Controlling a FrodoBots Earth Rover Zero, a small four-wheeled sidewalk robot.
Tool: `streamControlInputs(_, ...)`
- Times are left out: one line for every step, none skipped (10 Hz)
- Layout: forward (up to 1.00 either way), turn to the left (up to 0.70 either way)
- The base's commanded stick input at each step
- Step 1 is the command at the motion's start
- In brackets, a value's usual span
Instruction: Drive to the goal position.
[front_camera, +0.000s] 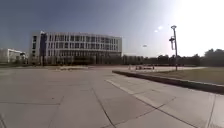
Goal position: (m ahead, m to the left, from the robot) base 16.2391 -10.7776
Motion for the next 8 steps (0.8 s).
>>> streamControlInputs(0.05,0.0)
streamControlInputs(0.06,0.0)
streamControlInputs(0.05,0.0)
streamControlInputs(0.06,0.0)
streamControlInputs(0.06,0.0)
streamControlInputs(0.06,0.0)
streamControlInputs(0.05,0.0)
streamControlInputs(0.06,0.0)
